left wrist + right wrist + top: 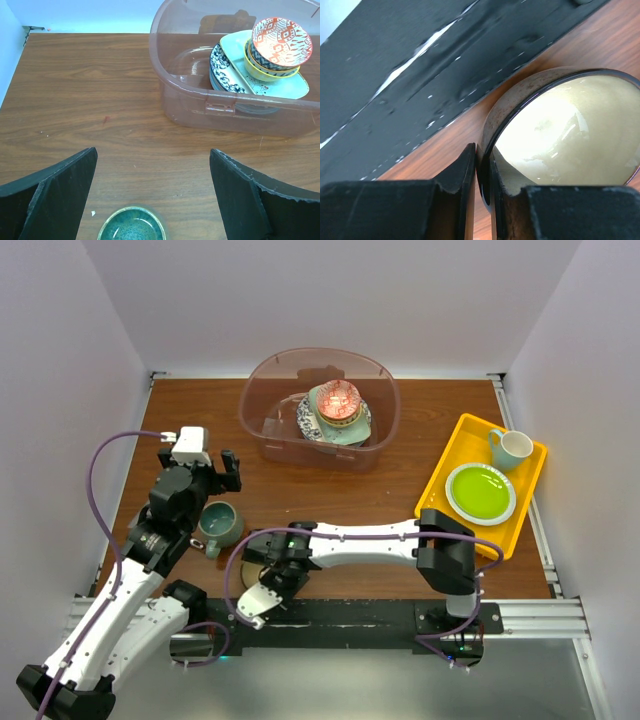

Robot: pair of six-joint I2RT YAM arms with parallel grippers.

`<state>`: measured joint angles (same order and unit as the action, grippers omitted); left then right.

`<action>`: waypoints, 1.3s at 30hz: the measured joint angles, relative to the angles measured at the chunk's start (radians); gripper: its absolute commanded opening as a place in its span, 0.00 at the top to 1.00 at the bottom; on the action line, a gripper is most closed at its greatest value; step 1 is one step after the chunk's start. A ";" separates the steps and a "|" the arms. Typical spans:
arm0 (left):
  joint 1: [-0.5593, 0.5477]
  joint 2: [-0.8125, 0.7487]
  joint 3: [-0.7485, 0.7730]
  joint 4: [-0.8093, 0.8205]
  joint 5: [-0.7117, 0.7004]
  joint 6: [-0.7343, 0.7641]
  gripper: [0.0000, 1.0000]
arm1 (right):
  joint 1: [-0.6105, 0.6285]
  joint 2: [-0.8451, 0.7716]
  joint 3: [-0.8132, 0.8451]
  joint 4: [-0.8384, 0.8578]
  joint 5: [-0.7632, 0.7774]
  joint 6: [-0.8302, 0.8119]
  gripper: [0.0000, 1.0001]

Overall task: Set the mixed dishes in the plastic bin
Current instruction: Pick up the bowl from the center of the board.

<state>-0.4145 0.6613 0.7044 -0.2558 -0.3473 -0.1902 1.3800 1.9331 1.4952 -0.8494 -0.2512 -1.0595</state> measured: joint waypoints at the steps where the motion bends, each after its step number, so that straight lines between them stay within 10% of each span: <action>1: 0.000 0.000 0.000 0.000 0.003 0.000 0.00 | 0.000 -0.010 -0.011 -0.005 0.000 -0.002 1.00; 39: 0.000 0.182 0.006 -0.003 0.397 -0.197 0.00 | -0.225 -0.347 -0.245 -0.083 0.024 0.008 1.00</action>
<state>-0.4141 0.8436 0.7109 -0.2592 0.0494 -0.3870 1.1545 1.5860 1.2507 -0.9321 -0.2272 -1.0519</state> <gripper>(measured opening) 0.997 0.152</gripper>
